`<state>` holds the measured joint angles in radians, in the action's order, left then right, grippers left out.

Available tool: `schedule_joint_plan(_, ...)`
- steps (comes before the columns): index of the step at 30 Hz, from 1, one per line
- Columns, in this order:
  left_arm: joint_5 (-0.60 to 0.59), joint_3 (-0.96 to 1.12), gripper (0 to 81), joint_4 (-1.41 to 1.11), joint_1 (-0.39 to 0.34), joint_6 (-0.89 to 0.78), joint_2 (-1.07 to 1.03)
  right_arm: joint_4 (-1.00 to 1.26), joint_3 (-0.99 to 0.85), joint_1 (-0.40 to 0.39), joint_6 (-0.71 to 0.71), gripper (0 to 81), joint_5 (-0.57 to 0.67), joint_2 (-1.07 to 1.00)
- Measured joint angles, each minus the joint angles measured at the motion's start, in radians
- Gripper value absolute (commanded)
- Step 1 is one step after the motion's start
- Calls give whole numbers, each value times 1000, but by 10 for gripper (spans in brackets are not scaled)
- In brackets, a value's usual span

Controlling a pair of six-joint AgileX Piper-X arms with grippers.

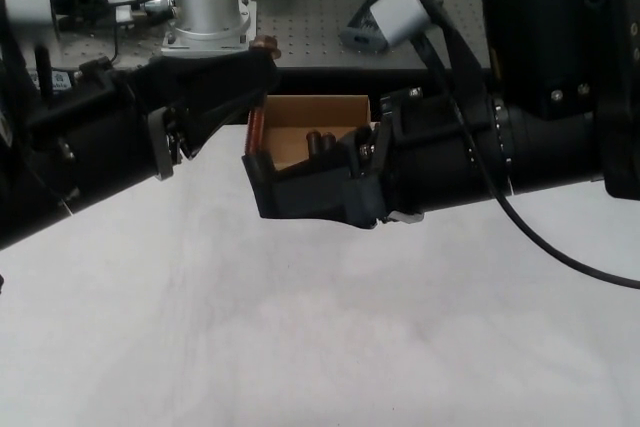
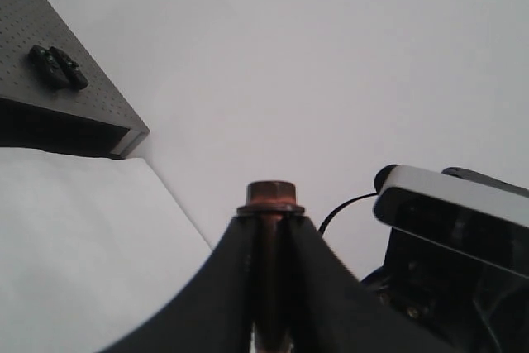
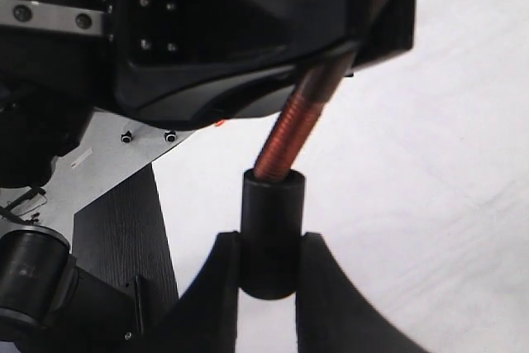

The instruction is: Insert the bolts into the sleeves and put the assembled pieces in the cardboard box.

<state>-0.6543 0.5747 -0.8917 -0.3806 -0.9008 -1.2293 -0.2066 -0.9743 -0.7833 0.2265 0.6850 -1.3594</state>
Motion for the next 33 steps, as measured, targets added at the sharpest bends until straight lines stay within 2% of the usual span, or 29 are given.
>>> schedule_joint_plan(18,1,0,6,6,0,0,0,10,0,0,21,11,3,0)
schedule_joint_plan(33,2,0,6,22,0,21,0,-6,0,59,24,11,15,0)
